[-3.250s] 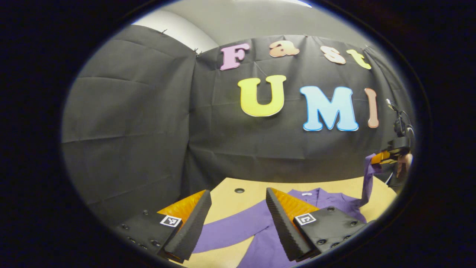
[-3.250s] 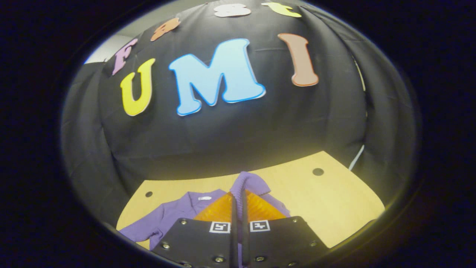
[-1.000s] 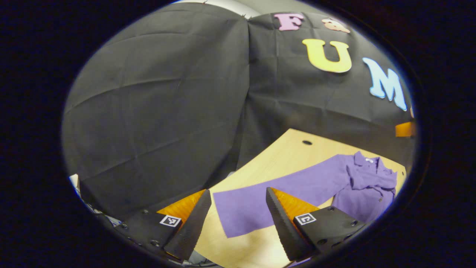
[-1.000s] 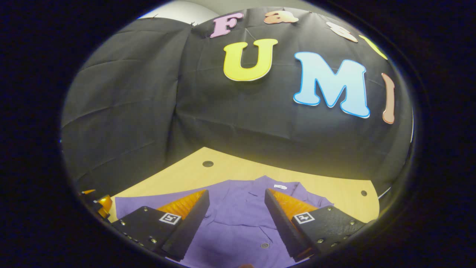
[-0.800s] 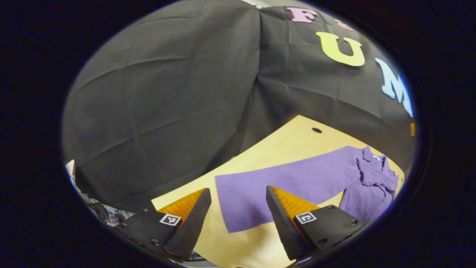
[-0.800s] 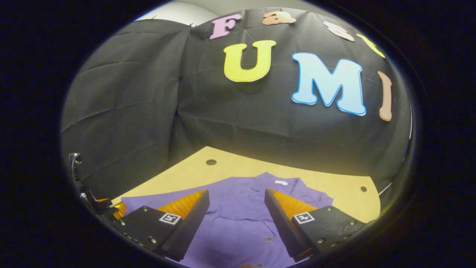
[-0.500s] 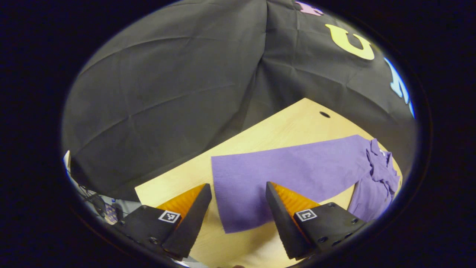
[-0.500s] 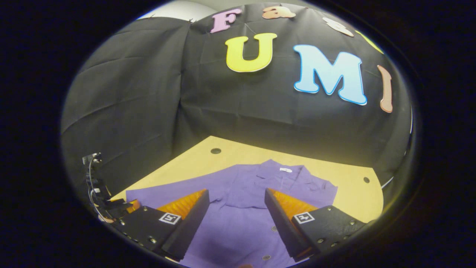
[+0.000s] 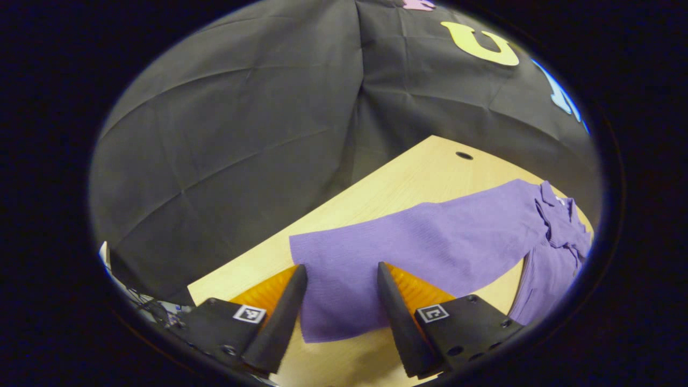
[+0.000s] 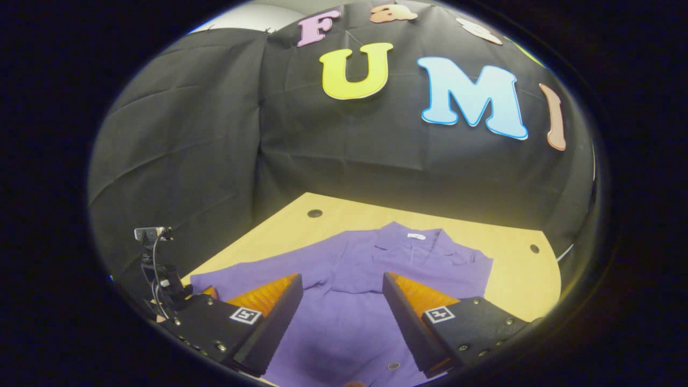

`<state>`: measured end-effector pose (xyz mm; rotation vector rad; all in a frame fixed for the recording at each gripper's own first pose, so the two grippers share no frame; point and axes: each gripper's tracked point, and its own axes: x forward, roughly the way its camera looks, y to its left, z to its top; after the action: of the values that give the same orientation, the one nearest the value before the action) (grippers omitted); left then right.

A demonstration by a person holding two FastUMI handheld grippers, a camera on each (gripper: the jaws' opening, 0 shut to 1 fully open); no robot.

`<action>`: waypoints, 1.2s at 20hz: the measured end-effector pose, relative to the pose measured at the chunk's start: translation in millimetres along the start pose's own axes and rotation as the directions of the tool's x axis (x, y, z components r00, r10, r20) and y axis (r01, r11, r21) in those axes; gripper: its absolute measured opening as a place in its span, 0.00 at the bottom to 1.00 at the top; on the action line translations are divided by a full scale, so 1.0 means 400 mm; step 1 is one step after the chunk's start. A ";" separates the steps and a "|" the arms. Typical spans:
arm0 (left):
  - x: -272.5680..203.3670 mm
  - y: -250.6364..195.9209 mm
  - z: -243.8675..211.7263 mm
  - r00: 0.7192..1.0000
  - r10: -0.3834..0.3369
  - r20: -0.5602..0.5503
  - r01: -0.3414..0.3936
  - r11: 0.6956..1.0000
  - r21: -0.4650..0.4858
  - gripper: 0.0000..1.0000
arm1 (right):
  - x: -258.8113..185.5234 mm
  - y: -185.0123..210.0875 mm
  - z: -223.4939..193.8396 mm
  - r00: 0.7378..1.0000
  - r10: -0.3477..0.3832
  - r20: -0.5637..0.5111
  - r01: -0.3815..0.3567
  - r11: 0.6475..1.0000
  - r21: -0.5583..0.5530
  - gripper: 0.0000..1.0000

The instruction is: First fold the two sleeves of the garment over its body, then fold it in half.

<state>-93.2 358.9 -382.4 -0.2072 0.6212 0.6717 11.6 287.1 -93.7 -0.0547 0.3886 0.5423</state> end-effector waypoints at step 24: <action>-0.137 -0.305 0.210 0.946 -0.314 0.077 0.320 0.944 -0.079 0.09 | -0.147 -0.293 -0.036 0.981 -0.194 0.009 0.191 0.973 0.127 0.94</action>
<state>-9.4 267.7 -284.4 -0.3606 0.4821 0.3930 20.4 155.7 -90.8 0.0344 0.3910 0.3255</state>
